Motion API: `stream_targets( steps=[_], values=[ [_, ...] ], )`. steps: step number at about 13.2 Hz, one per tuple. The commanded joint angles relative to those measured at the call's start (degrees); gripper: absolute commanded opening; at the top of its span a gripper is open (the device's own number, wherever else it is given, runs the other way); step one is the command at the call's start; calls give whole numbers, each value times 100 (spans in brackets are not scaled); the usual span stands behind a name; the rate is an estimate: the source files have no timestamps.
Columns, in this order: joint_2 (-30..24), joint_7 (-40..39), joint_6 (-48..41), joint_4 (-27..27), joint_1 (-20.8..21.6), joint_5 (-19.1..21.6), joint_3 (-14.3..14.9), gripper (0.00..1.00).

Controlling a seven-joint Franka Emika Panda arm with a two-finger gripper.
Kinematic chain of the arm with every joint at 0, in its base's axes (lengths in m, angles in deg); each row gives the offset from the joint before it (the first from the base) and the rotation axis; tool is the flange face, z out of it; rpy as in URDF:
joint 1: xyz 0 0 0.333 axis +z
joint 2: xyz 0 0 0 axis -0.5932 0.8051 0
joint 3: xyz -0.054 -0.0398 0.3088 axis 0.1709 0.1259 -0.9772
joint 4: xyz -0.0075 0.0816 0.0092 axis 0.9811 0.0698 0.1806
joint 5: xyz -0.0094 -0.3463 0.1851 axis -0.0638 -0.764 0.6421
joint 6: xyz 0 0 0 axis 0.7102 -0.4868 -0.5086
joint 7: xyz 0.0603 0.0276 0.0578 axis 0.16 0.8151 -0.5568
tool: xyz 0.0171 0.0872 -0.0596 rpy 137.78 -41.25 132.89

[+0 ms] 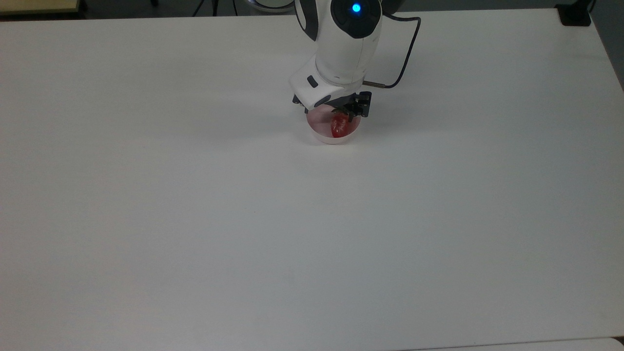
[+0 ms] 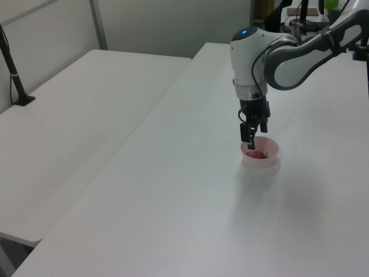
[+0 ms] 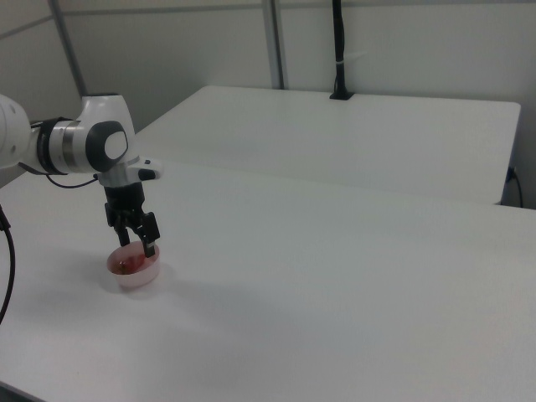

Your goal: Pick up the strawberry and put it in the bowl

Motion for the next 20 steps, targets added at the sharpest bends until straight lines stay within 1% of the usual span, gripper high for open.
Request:
stream_targets(
  steps=[1, 3, 5, 7, 10, 11, 12, 14, 15, 17, 19, 20],
  values=[
    [-176, 130, -90, 178, 32, -72, 29, 100],
    [-492, 218, -354, 214, -21, -133, 38, 100],
    [-730, 227, -695, 293, -187, -204, 38, 100],
    [-967, 227, -1082, 364, -232, -397, 90, 100],
    [-1293, 253, -1636, 723, -399, -406, 222, 100],
    [-1433, 253, -1873, 768, -390, -398, 353, 100],
    [-1591, 245, -1910, 777, -373, -380, 502, 100],
    [-1776, 183, -1901, 786, -373, -380, 678, 100],
    [-1864, 113, -1884, 777, -364, -363, 819, 100],
    [-1900, -455, -1849, 821, -320, -354, 1039, 100],
    [-1900, -1385, -1840, 926, -320, -319, 1214, 100],
    [-1900, -1712, -1848, 988, -337, -301, 1294, 100]
  ],
)
